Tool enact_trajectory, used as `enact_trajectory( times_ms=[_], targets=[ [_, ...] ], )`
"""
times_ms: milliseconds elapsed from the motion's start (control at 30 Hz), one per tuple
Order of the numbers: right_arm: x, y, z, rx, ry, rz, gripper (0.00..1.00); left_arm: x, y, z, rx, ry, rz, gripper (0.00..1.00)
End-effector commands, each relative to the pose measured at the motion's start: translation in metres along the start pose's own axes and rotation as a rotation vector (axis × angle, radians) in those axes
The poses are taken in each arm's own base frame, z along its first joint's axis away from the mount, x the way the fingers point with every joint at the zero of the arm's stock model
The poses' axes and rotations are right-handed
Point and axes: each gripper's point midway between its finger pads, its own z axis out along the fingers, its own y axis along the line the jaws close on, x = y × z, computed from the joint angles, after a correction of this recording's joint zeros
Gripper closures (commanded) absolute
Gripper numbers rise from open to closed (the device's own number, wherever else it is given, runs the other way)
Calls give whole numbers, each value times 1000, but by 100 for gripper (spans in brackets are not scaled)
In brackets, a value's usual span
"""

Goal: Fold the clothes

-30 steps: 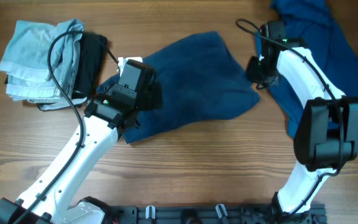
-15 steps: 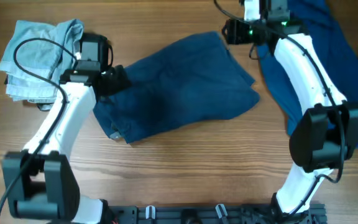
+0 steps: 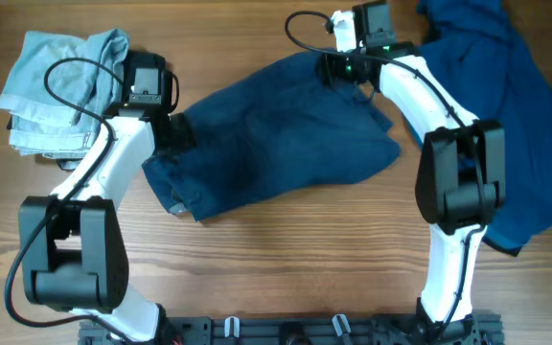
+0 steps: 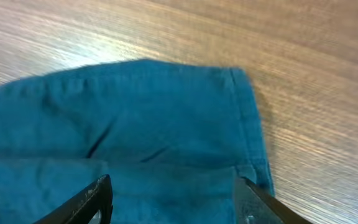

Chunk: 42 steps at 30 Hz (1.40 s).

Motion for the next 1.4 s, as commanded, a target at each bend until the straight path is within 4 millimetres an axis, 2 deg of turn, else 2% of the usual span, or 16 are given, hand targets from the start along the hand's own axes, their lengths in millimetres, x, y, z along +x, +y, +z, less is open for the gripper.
enact_trajectory(
  times_ms=[0, 100, 167, 200, 300, 367, 400, 433, 567, 667, 833, 967, 1200, 1267, 1333, 1367],
  targets=[
    [20, -4, 23, 15, 59, -25, 21, 7, 1, 10, -11, 49, 21, 34],
    [27, -21, 23, 110, 89, -26, 18, 14, 3, 18, -23, 81, 24, 36],
    [30, -22, 25, 115, 99, -27, 21, 12, 3, 19, -21, 75, 24, 48],
    [32, -22, 27, 114, 103, -26, 26, 12, 3, 19, -21, 74, 23, 56],
    [41, -20, 35, 95, 126, -18, 34, 12, 3, 19, -21, 75, 24, 67],
    [42, -20, 37, 94, 126, -17, 42, 12, 3, 19, -21, 74, 23, 84],
    [41, -20, 37, 95, 122, -18, 46, 12, 3, 19, -21, 74, 23, 88],
    [40, -20, 37, 95, 120, -12, 57, 12, 3, 19, -21, 74, 23, 96],
    [35, -20, 33, 97, 112, 1, 89, 12, 3, 17, -21, 75, 23, 96],
    [14, -18, 16, 99, 78, 1, 96, 10, 3, 7, -17, 65, 19, 96],
    [-25, -11, -26, 106, -16, -15, 96, -6, 1, -44, 29, -52, 7, 96],
    [-44, -5, -33, 76, -88, -30, 96, -23, -2, -79, 74, -169, 1, 96],
    [-83, -9, -32, 97, -254, -41, 96, -30, -4, -80, 85, -198, 1, 96],
    [-82, -18, -19, 130, -262, -24, 96, -29, -4, -79, 83, -194, 2, 96],
    [-70, -33, 5, 189, -245, 1, 95, -29, -4, -79, 82, -194, 2, 96],
    [-64, -40, 12, 212, -231, 25, 26, -29, -4, -79, 83, -193, 2, 96]
  ],
)
